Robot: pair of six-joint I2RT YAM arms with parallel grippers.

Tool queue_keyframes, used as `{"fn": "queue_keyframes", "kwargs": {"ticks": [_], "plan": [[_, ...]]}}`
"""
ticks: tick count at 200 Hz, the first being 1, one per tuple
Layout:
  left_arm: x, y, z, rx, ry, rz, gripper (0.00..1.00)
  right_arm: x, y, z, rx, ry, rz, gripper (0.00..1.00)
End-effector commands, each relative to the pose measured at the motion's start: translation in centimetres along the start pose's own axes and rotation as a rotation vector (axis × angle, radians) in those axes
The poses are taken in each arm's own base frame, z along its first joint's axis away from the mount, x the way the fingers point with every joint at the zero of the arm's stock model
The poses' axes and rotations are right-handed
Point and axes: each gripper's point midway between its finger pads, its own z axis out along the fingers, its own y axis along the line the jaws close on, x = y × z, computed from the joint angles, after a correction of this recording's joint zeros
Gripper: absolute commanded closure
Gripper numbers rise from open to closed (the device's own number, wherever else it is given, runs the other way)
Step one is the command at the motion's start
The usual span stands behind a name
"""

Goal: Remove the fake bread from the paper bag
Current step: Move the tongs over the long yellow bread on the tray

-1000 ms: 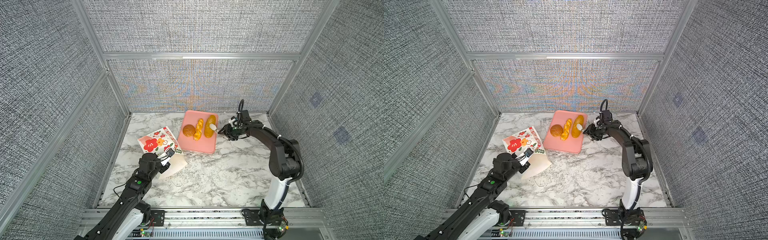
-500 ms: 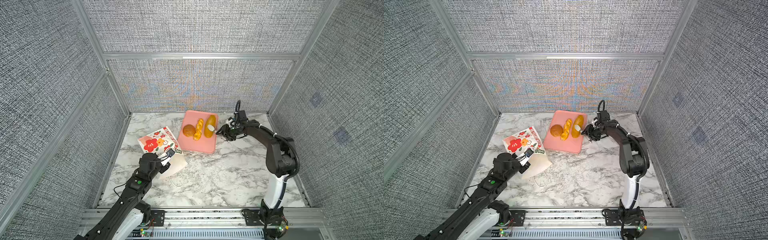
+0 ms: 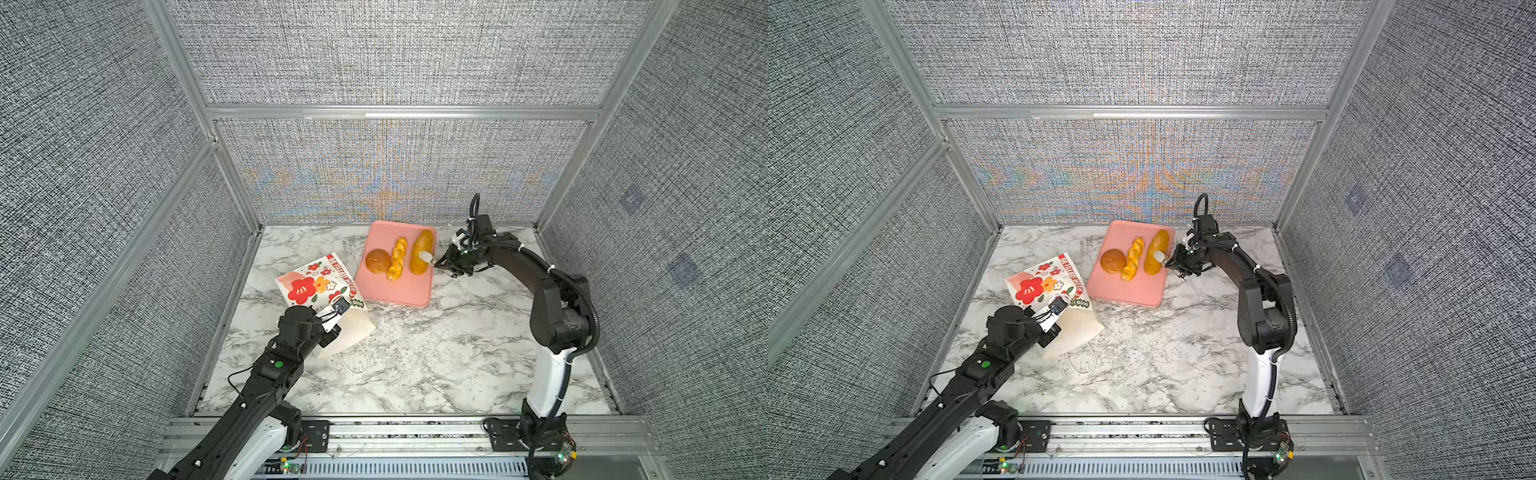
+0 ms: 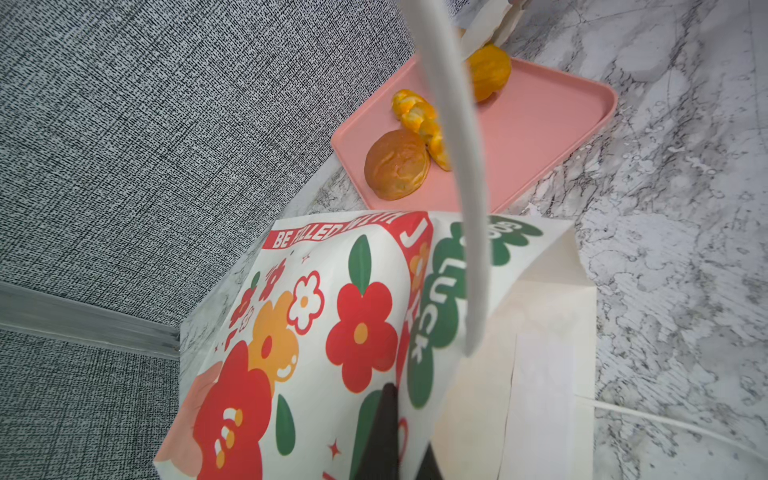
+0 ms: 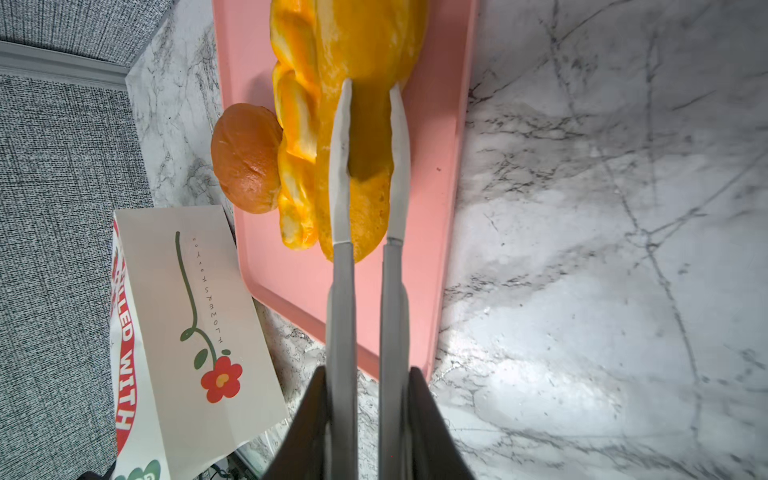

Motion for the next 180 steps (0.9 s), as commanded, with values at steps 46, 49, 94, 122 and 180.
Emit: {"fn": "queue_keyframes", "kwargs": {"ticks": [46,49,94,122,180], "plan": [[-0.6,0.0,-0.1,0.006,-0.029,-0.003,1.00,0.9,-1.6,-1.3,0.283,-0.012,-0.086,1.00],[-0.6,0.0,-0.1,0.007,-0.029,-0.003,1.00,0.9,-1.7,-1.4,0.305,-0.016,-0.089,1.00],[-1.0,0.0,-0.3,0.007,-0.042,-0.004,1.00,1.2,-0.9,-1.6,0.587,-0.039,-0.193,1.00],[-1.2,0.0,-0.4,0.006,-0.053,-0.005,1.00,1.2,-0.1,-1.0,0.740,-0.030,-0.251,1.00],[-1.5,-0.2,-0.6,0.018,-0.073,-0.009,1.00,1.6,0.6,-1.4,0.964,-0.039,-0.330,1.00]]}}
